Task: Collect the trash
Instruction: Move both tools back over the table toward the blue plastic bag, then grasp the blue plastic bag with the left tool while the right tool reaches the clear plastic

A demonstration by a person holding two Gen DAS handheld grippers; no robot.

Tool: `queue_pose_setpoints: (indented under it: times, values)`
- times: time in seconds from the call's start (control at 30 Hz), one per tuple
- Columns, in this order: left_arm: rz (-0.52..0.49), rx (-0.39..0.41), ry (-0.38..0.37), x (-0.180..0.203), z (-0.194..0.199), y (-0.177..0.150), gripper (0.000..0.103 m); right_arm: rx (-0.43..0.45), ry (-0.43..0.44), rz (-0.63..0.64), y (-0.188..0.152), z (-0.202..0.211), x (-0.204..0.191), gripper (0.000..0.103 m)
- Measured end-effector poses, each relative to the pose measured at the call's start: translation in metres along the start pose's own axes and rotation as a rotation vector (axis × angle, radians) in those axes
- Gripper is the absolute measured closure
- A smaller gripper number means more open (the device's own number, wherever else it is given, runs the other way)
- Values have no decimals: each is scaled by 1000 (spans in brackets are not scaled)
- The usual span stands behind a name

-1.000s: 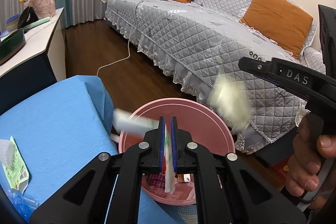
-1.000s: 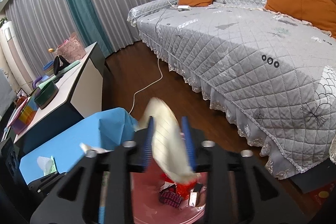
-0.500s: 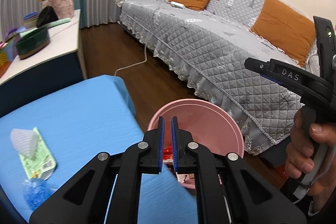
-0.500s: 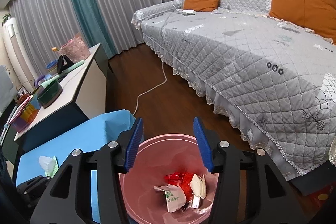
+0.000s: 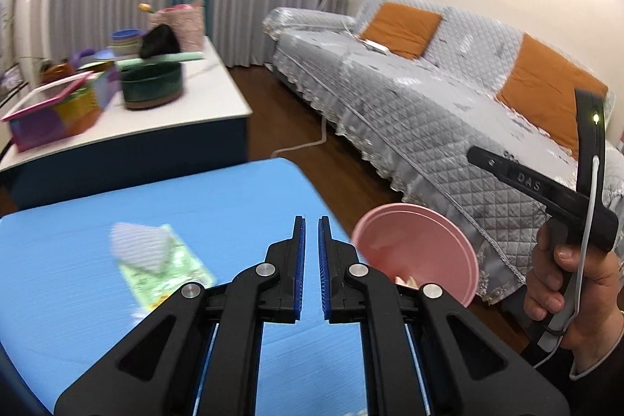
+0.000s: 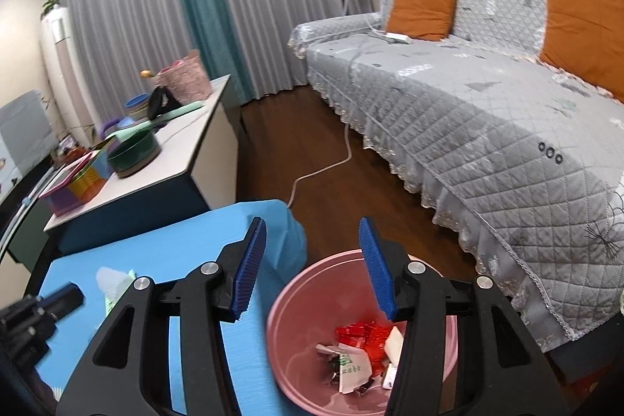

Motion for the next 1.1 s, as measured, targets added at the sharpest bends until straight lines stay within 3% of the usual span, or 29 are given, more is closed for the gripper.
queue_pose_setpoints:
  times: [0.3,0.47,0.73,0.8,0.87,0.93,1.1]
  values:
    - [118,35,94,-103,44,-22,96,-31,112,55,-14,-1,-55,77]
    - [211,37,96,-138,52,-44,96,-74,166,86,-28,-11,-90,78]
    - [270,-53,42,-146,13,-84,96,-125,201,143,-49,-26,-134,78]
    - [257,-74,29,-140,2,-89,90,-131,203,165,-53,-29,-143,78]
    - [259,-100,10,-134,-10,-93,63,-142,204,188,-59,-34,-151,78]
    - [248,-118,3,-126,-17,-96,56,-154,202,206,-66,-38,-155,78]
    - [186,-200,37,-108,-44,-113,53,-182,197,228,-75,-48,-162,77]
Point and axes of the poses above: each gripper's, at about its wrist camera, not at the fingertips, and z roughly against the way its jaws point, x to its right, y to its top, the point moved 10 cm from there along -z, roughly the way its jaws point, and after that the axes turned 9 degrees about -x, right-handed, at the moved point
